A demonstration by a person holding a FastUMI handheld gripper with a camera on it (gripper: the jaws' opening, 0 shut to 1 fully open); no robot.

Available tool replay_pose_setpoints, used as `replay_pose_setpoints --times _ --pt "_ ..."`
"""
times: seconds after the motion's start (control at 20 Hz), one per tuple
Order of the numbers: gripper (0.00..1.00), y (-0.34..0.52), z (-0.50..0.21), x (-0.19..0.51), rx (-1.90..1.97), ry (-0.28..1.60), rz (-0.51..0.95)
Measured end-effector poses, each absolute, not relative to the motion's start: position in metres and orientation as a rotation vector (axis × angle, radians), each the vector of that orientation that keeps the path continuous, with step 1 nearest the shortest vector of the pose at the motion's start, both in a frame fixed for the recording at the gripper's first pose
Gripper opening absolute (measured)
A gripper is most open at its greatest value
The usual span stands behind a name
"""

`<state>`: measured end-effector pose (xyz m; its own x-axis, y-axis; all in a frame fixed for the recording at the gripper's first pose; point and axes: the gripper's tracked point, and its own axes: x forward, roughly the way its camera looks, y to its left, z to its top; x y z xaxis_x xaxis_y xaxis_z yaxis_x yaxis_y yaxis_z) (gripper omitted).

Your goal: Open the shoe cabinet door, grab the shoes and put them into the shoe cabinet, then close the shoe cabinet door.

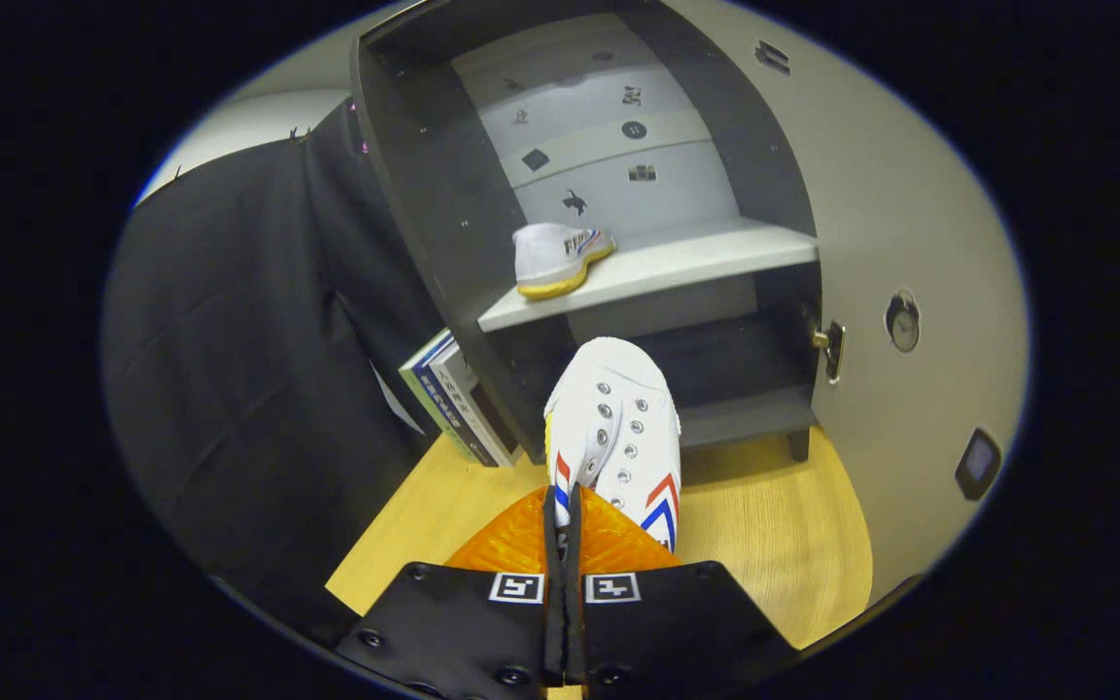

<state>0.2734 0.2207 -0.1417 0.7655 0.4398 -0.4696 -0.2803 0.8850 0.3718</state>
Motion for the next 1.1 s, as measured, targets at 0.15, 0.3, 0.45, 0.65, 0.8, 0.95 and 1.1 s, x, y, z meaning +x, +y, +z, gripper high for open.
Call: replay_pose_setpoints --times 0.15,0.3,0.45,0.65,0.8,0.95,1.1 --pt "0.01 0.214 -0.107 0.298 0.273 0.498 0.389" --pt "0.01 0.212 -0.084 0.335 0.267 0.433 0.369" --pt "0.01 0.203 -0.067 0.37 0.2 0.393 0.338" --pt "0.01 0.201 -0.051 0.424 0.136 0.352 0.306" --pt "0.01 0.202 -0.048 0.465 0.081 0.346 0.286" --pt "0.01 0.203 -0.048 0.5 0.066 0.354 0.262" --pt "0.01 0.2 -0.056 0.532 0.071 0.374 0.224"
